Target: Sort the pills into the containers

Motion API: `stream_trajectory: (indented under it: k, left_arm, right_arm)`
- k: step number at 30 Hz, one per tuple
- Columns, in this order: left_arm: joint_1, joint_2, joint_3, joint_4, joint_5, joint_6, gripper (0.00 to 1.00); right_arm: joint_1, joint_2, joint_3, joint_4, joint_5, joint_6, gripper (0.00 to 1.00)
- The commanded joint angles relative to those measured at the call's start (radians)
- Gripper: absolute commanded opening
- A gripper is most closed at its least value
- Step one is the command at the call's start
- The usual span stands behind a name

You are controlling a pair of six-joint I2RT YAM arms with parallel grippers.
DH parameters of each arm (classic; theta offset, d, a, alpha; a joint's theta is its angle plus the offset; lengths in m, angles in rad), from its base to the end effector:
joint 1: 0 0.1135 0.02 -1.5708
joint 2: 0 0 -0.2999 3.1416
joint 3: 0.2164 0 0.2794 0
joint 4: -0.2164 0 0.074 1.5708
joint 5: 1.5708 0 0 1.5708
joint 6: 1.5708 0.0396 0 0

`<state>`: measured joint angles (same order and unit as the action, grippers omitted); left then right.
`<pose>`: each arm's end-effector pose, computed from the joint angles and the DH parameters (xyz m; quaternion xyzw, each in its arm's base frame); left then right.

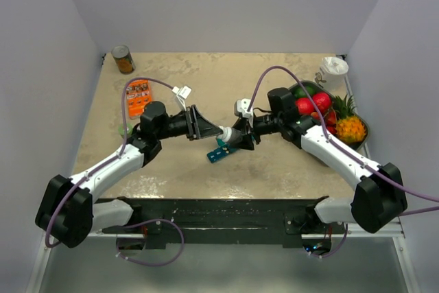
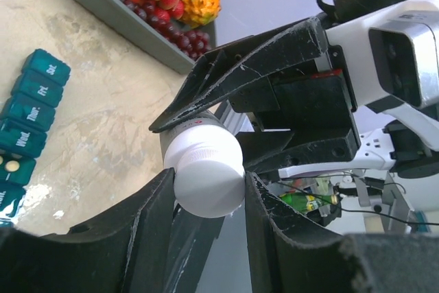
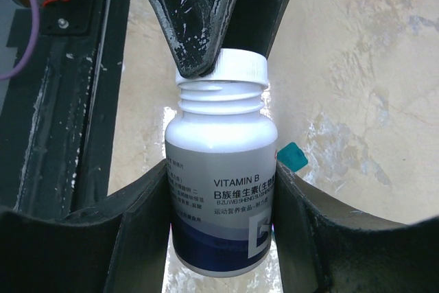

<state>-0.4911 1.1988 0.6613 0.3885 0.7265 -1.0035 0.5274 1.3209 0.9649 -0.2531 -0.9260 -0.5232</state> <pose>0.2332 -0.1546 0.2893 0.0448 0.7440 -0.6121 0.2644 0.2457 0.1797 0.3093 -0.5765 0.5827 0.3969 0.4130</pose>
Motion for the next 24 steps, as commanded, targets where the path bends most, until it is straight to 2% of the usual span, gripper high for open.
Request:
stream_trajectory:
  k: [1,5,11,16,24]
  left_arm:
    - [-0.015,0.027,0.101,-0.135,0.030,0.100,0.10]
    - [-0.015,0.047,0.161,-0.307,0.021,0.208,0.09]
    - [-0.014,0.062,0.212,-0.457,0.005,0.307,0.09]
    - [-0.014,0.062,0.207,-0.439,0.008,0.295,0.09]
    - [-0.015,0.056,0.152,-0.292,0.060,0.209,0.09]
  right_arm:
    - [0.039,0.014,0.075,0.002,0.053,-0.052,0.00]
    - [0.042,0.009,0.086,-0.012,0.072,-0.055,0.00]
    - [0.042,0.000,0.098,-0.032,0.088,-0.066,0.00]
    - [0.043,0.000,0.097,-0.028,0.073,-0.055,0.00]
    - [0.039,0.003,0.078,0.041,-0.011,0.044,0.00]
